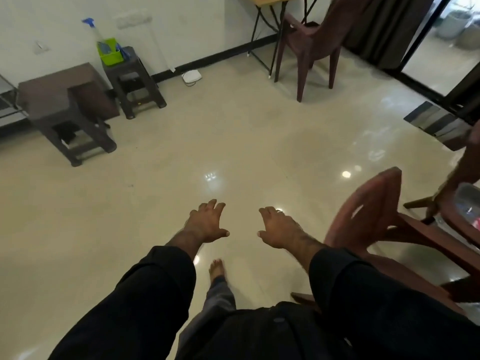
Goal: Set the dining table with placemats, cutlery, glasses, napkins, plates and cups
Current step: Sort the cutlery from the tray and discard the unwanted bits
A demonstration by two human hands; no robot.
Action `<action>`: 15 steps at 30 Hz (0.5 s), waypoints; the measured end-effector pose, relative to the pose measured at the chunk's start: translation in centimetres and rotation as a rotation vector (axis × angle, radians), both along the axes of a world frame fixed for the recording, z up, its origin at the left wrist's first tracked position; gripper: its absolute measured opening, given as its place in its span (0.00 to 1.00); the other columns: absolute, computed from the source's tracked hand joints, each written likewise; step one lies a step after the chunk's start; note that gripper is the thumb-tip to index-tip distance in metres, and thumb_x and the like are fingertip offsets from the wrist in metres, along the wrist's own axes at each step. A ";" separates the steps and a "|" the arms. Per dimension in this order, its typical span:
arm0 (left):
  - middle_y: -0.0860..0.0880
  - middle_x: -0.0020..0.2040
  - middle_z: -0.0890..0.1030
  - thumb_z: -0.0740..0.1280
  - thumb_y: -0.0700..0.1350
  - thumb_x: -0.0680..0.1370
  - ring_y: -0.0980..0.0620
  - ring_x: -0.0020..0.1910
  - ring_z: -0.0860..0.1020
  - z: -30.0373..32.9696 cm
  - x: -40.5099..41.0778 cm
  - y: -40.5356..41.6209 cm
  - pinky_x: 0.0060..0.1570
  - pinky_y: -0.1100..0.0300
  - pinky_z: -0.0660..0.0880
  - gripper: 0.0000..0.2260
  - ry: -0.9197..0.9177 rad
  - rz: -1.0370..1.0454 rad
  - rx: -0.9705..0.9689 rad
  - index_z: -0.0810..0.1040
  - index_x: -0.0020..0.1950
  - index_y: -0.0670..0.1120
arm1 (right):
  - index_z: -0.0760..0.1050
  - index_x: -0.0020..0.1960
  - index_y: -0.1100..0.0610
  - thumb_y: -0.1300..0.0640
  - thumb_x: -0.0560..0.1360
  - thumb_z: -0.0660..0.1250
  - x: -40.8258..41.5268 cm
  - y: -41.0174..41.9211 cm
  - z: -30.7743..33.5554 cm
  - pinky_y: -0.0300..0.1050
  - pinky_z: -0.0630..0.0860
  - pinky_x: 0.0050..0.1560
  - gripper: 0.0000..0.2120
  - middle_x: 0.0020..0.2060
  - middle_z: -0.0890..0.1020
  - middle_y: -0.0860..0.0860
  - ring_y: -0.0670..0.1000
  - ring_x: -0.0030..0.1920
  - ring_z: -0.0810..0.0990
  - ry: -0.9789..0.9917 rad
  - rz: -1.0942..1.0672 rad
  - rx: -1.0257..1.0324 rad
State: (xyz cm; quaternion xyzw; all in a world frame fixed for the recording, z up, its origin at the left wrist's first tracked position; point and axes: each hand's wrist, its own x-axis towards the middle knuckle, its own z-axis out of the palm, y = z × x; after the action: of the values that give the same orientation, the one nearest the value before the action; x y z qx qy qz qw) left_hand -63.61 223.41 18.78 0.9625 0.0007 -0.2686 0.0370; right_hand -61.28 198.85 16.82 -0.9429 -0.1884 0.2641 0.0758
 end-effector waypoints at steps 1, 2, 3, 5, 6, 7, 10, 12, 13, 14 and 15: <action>0.47 0.87 0.54 0.72 0.65 0.78 0.41 0.82 0.60 -0.2 2.5 1.0 0.75 0.41 0.67 0.44 -0.003 -0.029 0.006 0.54 0.86 0.52 | 0.57 0.81 0.55 0.43 0.81 0.66 2.0 0.8 -0.3 0.56 0.74 0.67 0.35 0.77 0.65 0.54 0.59 0.73 0.70 -0.001 -0.034 -0.013; 0.47 0.87 0.54 0.72 0.65 0.78 0.41 0.82 0.60 -0.2 4.8 1.9 0.75 0.40 0.67 0.44 -0.004 -0.055 0.004 0.54 0.86 0.52 | 0.57 0.81 0.55 0.43 0.81 0.66 3.8 1.4 -0.3 0.56 0.74 0.67 0.35 0.77 0.66 0.54 0.59 0.73 0.70 0.005 -0.075 -0.027; 0.47 0.87 0.54 0.72 0.65 0.78 0.41 0.82 0.60 -0.1 7.0 2.7 0.75 0.40 0.67 0.44 -0.001 -0.078 -0.004 0.54 0.86 0.52 | 0.57 0.81 0.55 0.42 0.81 0.66 5.5 1.8 -0.3 0.56 0.74 0.67 0.35 0.77 0.66 0.53 0.59 0.73 0.70 0.016 -0.117 -0.040; 0.47 0.87 0.54 0.72 0.65 0.78 0.40 0.82 0.60 0.3 11.4 3.9 0.75 0.40 0.67 0.44 0.001 -0.144 -0.015 0.54 0.86 0.52 | 0.58 0.81 0.54 0.42 0.80 0.67 8.5 2.3 -0.2 0.56 0.75 0.66 0.35 0.76 0.67 0.53 0.59 0.73 0.70 0.024 -0.200 -0.048; 0.47 0.87 0.54 0.72 0.65 0.78 0.40 0.82 0.59 0.5 13.6 4.3 0.75 0.40 0.67 0.44 0.003 -0.181 -0.011 0.54 0.86 0.52 | 0.58 0.81 0.54 0.41 0.80 0.67 9.9 2.4 -0.1 0.56 0.76 0.65 0.36 0.76 0.67 0.53 0.59 0.72 0.71 0.019 -0.238 -0.047; 0.46 0.87 0.54 0.72 0.65 0.78 0.40 0.83 0.59 0.8 15.7 4.5 0.75 0.40 0.67 0.44 0.007 -0.209 -0.008 0.54 0.86 0.52 | 0.58 0.81 0.54 0.41 0.79 0.67 11.2 2.4 0.1 0.57 0.76 0.65 0.36 0.76 0.67 0.54 0.59 0.72 0.71 0.016 -0.276 -0.040; 0.46 0.87 0.54 0.71 0.65 0.78 0.40 0.83 0.59 1.2 22.5 3.7 0.75 0.40 0.67 0.44 0.013 -0.295 -0.020 0.53 0.86 0.52 | 0.58 0.81 0.53 0.40 0.79 0.67 14.7 1.4 0.4 0.57 0.76 0.65 0.37 0.75 0.68 0.54 0.60 0.72 0.72 0.010 -0.406 -0.019; 0.47 0.87 0.54 0.71 0.65 0.78 0.41 0.82 0.60 1.1 27.0 2.2 0.75 0.40 0.67 0.44 0.010 -0.368 -0.027 0.53 0.86 0.52 | 0.59 0.80 0.53 0.40 0.79 0.68 17.2 0.2 0.0 0.56 0.77 0.64 0.36 0.74 0.68 0.54 0.60 0.71 0.72 0.012 -0.475 -0.025; 0.46 0.87 0.54 0.71 0.65 0.78 0.40 0.82 0.60 0.9 29.4 1.3 0.75 0.40 0.68 0.44 0.007 -0.401 -0.030 0.53 0.86 0.52 | 0.59 0.80 0.53 0.40 0.79 0.68 18.6 -0.5 -0.2 0.56 0.77 0.64 0.36 0.74 0.69 0.55 0.60 0.70 0.73 0.016 -0.510 -0.026; 0.46 0.87 0.54 0.71 0.65 0.78 0.40 0.82 0.60 0.7 31.7 0.2 0.75 0.39 0.68 0.44 0.004 -0.430 -0.031 0.53 0.86 0.52 | 0.59 0.80 0.54 0.40 0.79 0.68 20.2 -1.3 -0.6 0.56 0.77 0.64 0.37 0.73 0.69 0.55 0.60 0.70 0.73 0.022 -0.544 -0.026; 0.46 0.87 0.54 0.71 0.66 0.78 0.40 0.82 0.60 0.4 34.1 -1.1 0.75 0.39 0.68 0.44 0.002 -0.456 -0.030 0.54 0.86 0.52 | 0.59 0.81 0.54 0.41 0.79 0.68 21.9 -2.1 -1.0 0.57 0.77 0.64 0.37 0.74 0.69 0.56 0.60 0.70 0.73 0.030 -0.577 -0.024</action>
State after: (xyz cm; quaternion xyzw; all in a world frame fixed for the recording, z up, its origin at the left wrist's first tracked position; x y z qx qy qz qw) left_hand -29.53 222.35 19.16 0.9368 -0.2211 -0.2709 -0.0105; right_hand -39.41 196.76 15.77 -0.9544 0.0921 0.2476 0.1393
